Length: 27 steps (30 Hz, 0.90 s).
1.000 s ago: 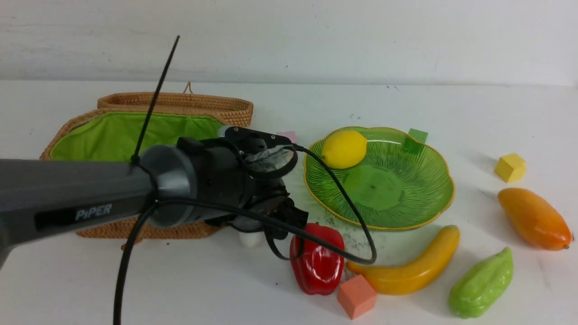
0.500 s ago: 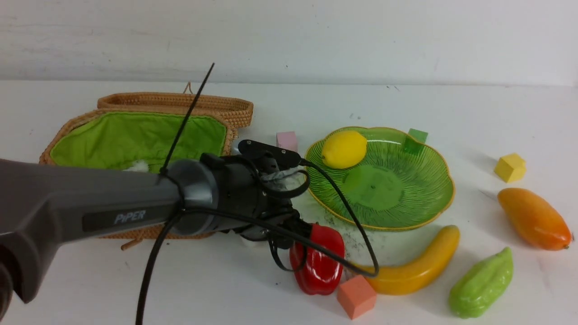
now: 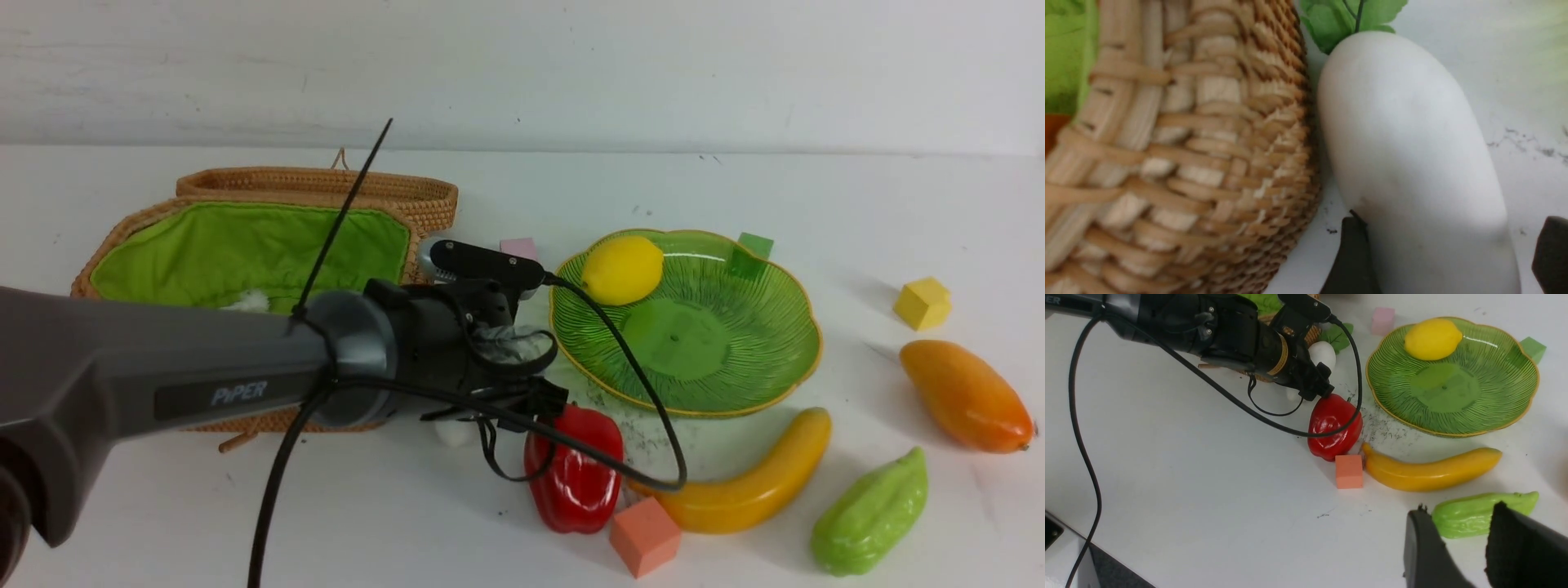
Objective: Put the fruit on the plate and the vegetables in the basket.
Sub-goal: Take a daikon with your left arm and place it on the basket on the left.
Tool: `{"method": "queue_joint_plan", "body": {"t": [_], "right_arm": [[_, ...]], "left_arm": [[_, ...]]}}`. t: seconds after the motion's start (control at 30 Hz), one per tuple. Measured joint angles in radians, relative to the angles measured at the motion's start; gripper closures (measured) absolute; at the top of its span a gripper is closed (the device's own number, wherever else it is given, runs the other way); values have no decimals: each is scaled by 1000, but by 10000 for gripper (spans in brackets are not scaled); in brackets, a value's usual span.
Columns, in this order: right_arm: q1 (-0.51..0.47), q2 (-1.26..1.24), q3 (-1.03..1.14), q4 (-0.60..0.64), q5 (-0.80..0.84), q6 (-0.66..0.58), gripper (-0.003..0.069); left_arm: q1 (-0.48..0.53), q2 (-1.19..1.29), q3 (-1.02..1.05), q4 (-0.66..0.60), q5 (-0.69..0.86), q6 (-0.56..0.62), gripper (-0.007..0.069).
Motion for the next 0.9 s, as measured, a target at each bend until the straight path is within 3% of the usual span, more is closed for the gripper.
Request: {"method": "queue_joint_plan", "body": {"t": [0.2, 0.4, 0.9], "right_arm": [[0, 0, 0, -1, 0, 0, 424], [0, 0, 0, -1, 0, -1, 424], [0, 0, 0, -1, 0, -3, 424]], "left_arm": [[1, 23, -6, 24, -10, -27, 93], [2, 32, -11, 33, -18, -38, 170], [-32, -14, -3, 24, 35, -24, 170]]}}
